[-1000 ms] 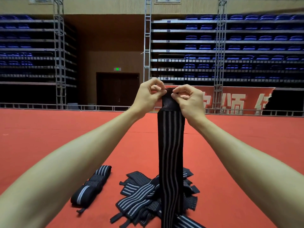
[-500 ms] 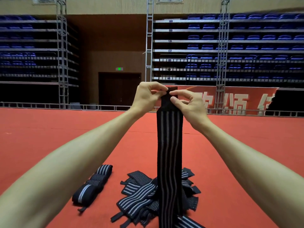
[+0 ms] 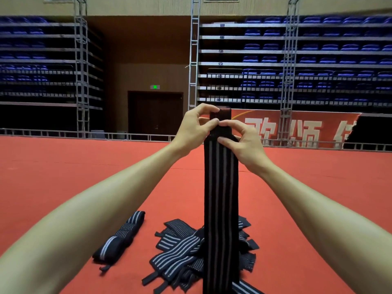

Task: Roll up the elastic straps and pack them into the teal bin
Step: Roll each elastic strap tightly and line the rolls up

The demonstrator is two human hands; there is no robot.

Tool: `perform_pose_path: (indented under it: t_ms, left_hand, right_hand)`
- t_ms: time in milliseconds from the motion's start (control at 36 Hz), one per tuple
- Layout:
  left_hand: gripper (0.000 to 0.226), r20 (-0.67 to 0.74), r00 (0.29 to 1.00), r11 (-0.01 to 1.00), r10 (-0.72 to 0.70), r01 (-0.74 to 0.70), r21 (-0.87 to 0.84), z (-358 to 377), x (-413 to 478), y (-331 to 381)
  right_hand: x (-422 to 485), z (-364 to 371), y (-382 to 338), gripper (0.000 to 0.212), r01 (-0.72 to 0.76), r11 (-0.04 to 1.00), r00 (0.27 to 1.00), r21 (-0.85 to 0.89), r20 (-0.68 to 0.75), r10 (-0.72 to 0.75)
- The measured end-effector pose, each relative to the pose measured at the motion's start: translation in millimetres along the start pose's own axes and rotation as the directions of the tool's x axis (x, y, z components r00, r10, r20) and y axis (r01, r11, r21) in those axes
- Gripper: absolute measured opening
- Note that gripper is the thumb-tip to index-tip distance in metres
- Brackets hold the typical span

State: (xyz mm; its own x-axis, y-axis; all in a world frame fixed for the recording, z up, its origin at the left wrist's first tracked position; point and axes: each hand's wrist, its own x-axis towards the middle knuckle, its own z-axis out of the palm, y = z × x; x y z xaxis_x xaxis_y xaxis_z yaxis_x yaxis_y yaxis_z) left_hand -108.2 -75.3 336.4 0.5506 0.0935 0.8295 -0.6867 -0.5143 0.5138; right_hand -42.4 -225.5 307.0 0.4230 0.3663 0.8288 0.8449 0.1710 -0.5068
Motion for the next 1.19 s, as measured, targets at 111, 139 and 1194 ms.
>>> perform_pose_path:
  t_ms: [111, 139, 1194]
  left_hand:
    - [0.039, 0.077, 0.997, 0.998, -0.03, 0.035, -0.06, 7, -18, -8]
    - [0.044, 0.09, 0.994, 0.995, -0.055, 0.062, -0.079, 10, -25, -13]
    - [0.109, 0.424, 0.891, 0.985, -0.162, 0.169, 0.022, 32, -123, -96]
  right_hand:
    - [2, 1, 2, 0.036, -0.005, 1.0, 0.998, -0.019, -0.058, 0.004]
    - [2, 1, 3, 0.036, -0.003, 1.0, 0.997, -0.022, -0.079, 0.002]
    - [25, 8, -1, 0.047, -0.038, 0.993, 0.945, 0.109, -0.32, 0.071]
